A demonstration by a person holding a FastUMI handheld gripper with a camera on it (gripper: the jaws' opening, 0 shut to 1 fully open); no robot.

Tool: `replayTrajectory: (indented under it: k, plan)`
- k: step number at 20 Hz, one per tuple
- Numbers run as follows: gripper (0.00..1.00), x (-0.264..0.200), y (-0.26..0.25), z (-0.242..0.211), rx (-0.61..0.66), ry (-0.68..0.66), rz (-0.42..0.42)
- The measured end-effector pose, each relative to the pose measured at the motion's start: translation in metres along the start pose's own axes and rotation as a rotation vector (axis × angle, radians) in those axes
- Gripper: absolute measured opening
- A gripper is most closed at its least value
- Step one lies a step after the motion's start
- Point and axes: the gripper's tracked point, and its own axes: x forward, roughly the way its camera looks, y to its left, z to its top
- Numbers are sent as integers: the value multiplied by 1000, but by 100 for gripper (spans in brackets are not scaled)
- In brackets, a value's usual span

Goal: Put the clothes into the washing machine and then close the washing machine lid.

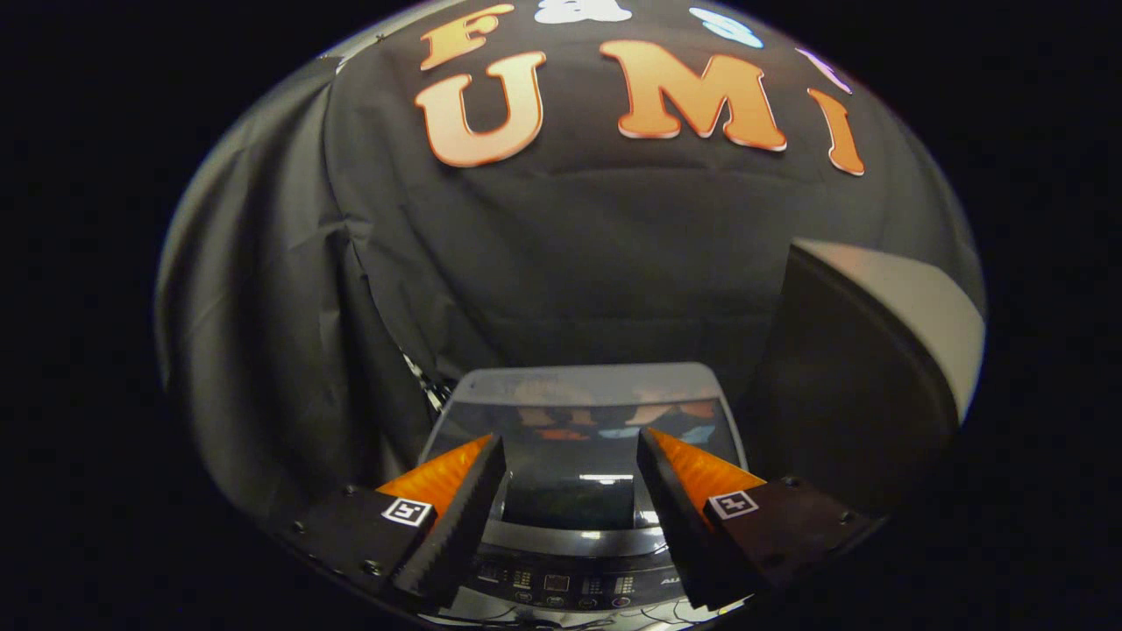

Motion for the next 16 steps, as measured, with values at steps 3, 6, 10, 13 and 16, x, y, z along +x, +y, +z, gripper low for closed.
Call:
replayTrajectory:
  k: [3,6,10,13,16]
  plan:
    - [99,-58,-15,50,13,-126,6]
    - [98,-118,-42,87,25,-229,-33]
    - [98,-197,-104,119,35,-339,-47]
    - [98,-265,-161,138,-13,-400,-58]
    - [98,-331,-217,146,-65,-446,-75]
